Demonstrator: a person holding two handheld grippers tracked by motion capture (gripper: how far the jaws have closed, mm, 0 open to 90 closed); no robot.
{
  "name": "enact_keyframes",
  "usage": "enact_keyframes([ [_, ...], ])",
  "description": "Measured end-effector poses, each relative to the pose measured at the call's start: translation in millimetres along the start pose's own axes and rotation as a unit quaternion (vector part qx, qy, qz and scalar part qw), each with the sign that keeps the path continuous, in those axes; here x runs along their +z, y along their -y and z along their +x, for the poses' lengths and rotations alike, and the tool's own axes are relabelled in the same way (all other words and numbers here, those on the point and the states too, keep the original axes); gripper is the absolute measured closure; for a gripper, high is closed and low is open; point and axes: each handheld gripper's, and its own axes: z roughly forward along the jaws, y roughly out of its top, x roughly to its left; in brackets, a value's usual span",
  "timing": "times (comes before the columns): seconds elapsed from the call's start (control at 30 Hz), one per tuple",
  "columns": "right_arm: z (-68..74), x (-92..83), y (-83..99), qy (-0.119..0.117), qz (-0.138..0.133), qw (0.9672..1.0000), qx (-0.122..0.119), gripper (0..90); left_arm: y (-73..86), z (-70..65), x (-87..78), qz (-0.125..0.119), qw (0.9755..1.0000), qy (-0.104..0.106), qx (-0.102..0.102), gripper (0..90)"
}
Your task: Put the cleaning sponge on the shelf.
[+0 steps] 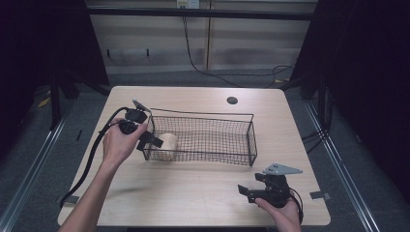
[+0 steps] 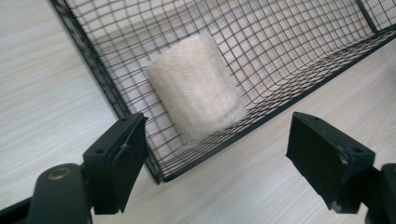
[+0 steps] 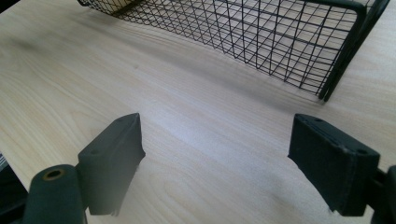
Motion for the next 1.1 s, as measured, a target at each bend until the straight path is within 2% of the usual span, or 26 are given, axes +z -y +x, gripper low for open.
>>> enact_keyframes([
  [0.17,-0.7,0.1,-0.2,0.001,-0.001,1.0000,0.000,17.5,11.9,-0.2,-12.7,-0.037,0.9992,0.010,0.009,20.1],
  [0.2,-0.7,0.1,-0.2,0.001,-0.001,1.0000,0.000,17.5,11.9,-0.2,-12.7,-0.037,0.9992,0.010,0.009,20.1],
  [0.23,-0.6,-0.2,0.0,0.001,0.000,1.0000,0.001,17.5,16.6,1.1,-16.1,-0.041,0.9987,0.023,0.018,20.1],
  [0.3,-0.5,-0.2,0.0,0.002,0.000,1.0000,0.001,17.5,21.8,-1.7,-18.1,-0.047,0.9986,-0.002,0.023,20.9],
  [0.47,-0.4,-0.5,0.1,0.001,-0.002,1.0000,-0.001,17.5,39.4,-3.9,-23.6,-0.061,0.9973,0.001,0.042,21.0],
  [0.53,-0.8,-0.5,0.2,0.001,-0.001,1.0000,0.000,17.5,47.8,-2.2,-25.4,-0.072,0.9970,0.004,0.026,20.9],
  [0.7,-0.2,0.5,-0.1,0.002,0.000,1.0000,0.000,17.5,64.4,-3.9,-27.6,-0.078,0.9966,0.003,0.026,21.0],
  [0.73,0.0,0.5,0.0,0.001,0.000,1.0000,0.000,17.5,68.2,-5.3,-28.2,-0.086,0.9961,0.004,0.020,21.0],
  [0.8,-0.1,0.4,0.1,0.002,0.000,1.0000,0.002,17.5,76.0,-4.9,-29.8,-0.085,0.9962,0.002,0.020,20.9],
  [0.83,-0.3,0.2,0.1,0.003,0.001,1.0000,0.003,17.9,80.6,-4.3,-30.6,-0.093,0.9957,0.000,0.009,20.9],
  [0.87,-0.3,0.2,0.1,0.003,0.001,1.0000,0.003,17.9,80.6,-4.3,-30.6,-0.093,0.9957,0.000,0.009,20.9],
  [0.9,-0.9,0.2,0.3,0.004,0.000,1.0000,0.004,19.0,90.1,-2.1,-33.4,-0.103,0.9947,-0.006,-0.001,20.9],
  [0.97,-1.0,-0.1,0.4,0.005,0.000,1.0000,0.004,19.4,98.4,-1.1,-35.9,-0.116,0.9931,-0.012,-0.010,20.8],
  [1.03,-1.2,0.4,0.2,0.005,0.000,1.0000,0.004,19.4,105.2,-1.2,-37.7,-0.122,0.9925,-0.011,-0.008,20.6],
  [1.1,-0.7,0.6,0.1,0.006,0.001,1.0000,0.005,19.4,111.8,-1.3,-39.1,-0.117,0.9930,-0.010,0.001,20.6],
])
